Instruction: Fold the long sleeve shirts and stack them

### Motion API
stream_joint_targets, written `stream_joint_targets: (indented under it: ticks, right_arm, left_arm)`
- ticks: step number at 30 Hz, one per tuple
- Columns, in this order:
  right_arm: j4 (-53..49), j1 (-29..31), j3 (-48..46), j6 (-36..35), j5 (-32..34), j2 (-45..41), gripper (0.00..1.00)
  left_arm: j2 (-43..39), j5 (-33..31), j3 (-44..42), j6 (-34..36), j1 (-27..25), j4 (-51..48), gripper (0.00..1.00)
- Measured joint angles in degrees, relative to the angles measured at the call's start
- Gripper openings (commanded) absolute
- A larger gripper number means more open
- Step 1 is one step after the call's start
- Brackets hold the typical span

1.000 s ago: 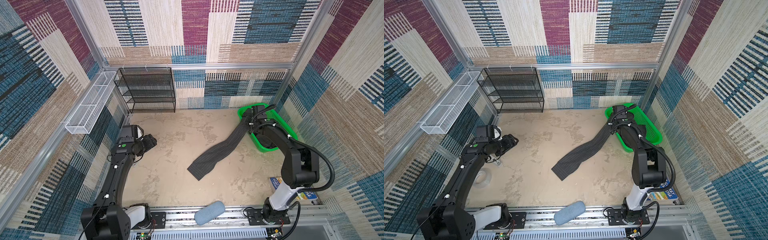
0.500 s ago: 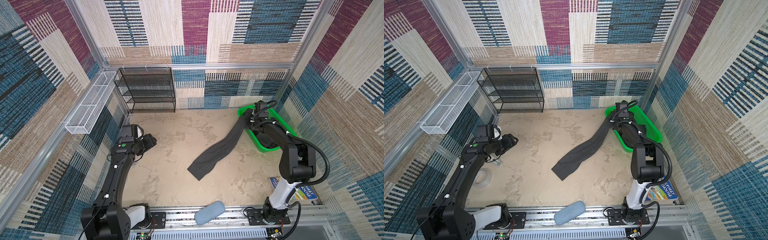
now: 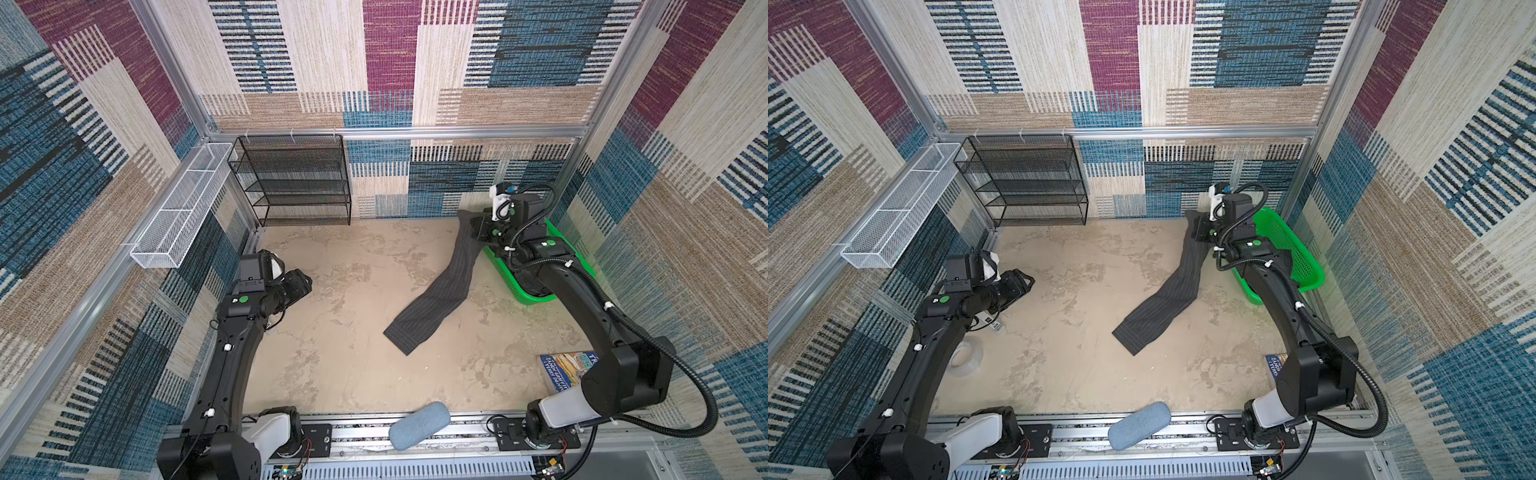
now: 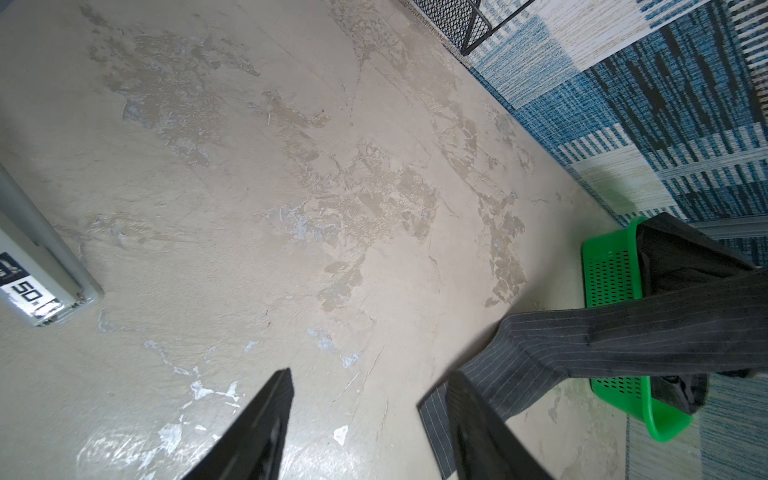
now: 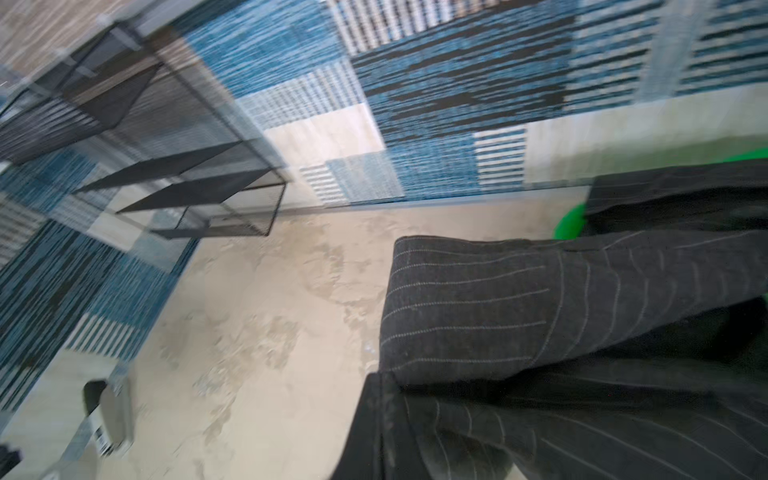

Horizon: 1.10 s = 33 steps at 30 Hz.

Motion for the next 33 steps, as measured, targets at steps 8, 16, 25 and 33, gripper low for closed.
stream_joint_targets:
  ticks: [8, 16, 25, 33]
  right_arm:
    - [-4.9, 20.5, 7.8, -1.6, -1.4, 2.0, 0.00]
    - [-5.3, 28.2, -0.5, 0.3, 2.0, 4.1, 0.24]
    - [-5.3, 17.6, 1.4, 6.7, 20.4, 1.2, 0.57]
    - [-11.4, 11.2, 21.7, 1.9, 35.2, 22.3, 0.68]
  left_arm:
    - [-0.6, 0.1, 1.9, 0.0, 0.1, -0.6, 0.64]
    - [-1.2, 0.0, 2.4, 0.1, 0.3, -2.2, 0.65]
    - [0.7, 0.4, 1.4, 0.2, 0.3, -2.5, 0.65]
    - [2.5, 0.6, 0.9, 0.3, 0.3, -2.5, 0.65]
